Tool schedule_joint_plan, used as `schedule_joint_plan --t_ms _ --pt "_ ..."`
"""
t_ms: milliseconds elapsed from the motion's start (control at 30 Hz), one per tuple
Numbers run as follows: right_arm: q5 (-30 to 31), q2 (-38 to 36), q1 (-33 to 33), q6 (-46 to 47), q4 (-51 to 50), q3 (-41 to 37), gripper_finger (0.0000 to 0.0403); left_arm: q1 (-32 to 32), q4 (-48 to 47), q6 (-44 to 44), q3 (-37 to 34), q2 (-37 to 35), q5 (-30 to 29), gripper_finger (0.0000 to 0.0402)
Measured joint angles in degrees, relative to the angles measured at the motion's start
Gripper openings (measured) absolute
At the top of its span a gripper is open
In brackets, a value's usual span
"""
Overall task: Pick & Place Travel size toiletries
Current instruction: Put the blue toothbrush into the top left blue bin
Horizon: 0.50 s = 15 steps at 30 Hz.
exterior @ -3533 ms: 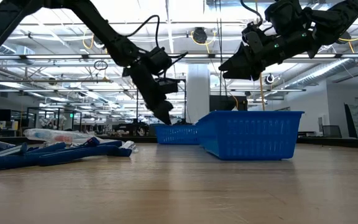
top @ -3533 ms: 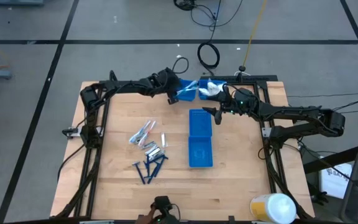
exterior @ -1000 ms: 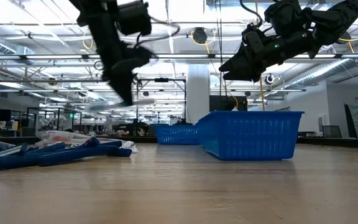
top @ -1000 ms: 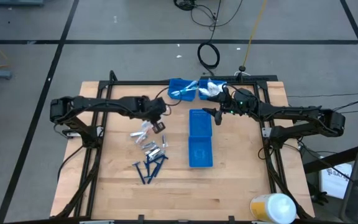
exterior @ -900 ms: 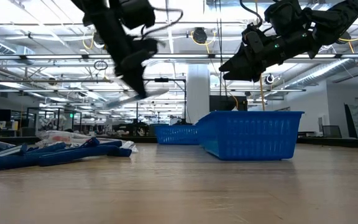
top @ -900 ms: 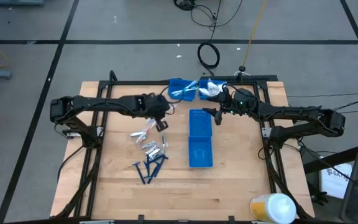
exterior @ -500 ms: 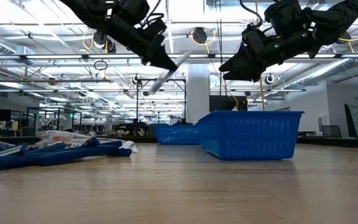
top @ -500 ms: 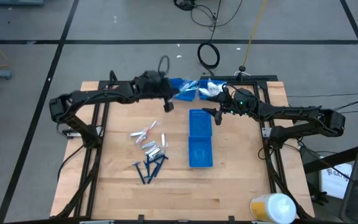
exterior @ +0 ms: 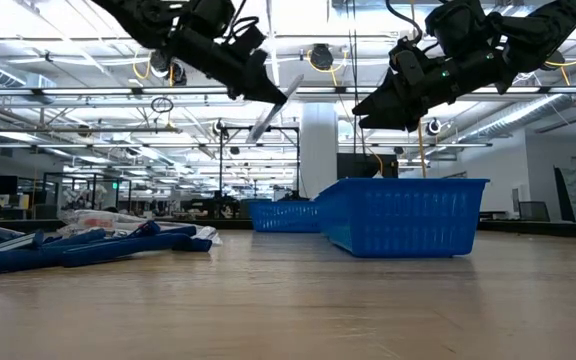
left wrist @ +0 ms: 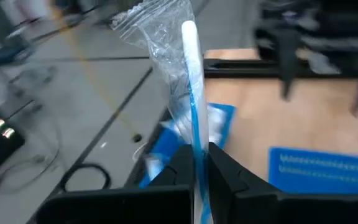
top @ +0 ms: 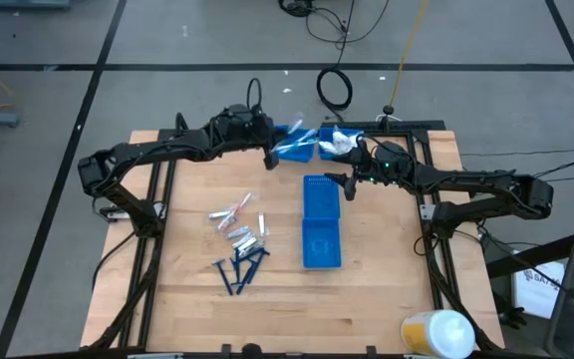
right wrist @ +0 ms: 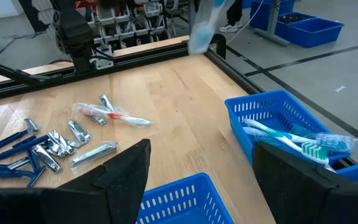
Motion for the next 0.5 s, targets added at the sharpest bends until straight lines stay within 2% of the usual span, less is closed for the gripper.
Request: schedule_joint_plan --t_ms 133,200,300,367,500 --pt "0.1 0.0 0.0 0.0 0.0 0.0 0.0267 0.3 -11.5 1.5 10.5 2.0 -6.9 0.0007" --pt "0.1 0.0 0.0 0.0 0.2 0.0 0.0267 0.0 -14.5 4.9 15.1 4.3 -6.7 0.0007" --pt "0.2 0.0 -0.1 0.0 0.5 0.0 0.0267 -0.3 -13.8 10.7 19.2 7.5 1.8 0.0004" --pt "0.3 0.0 -0.1 0.1 0.5 0.0 0.0267 0.3 -9.7 12.5 19.5 9.2 7.3 0.0006" --pt "0.3 0.0 -0.1 0.1 0.0 0.0 0.0267 2.5 -6.2 12.5 19.6 13.9 9.0 0.0013"
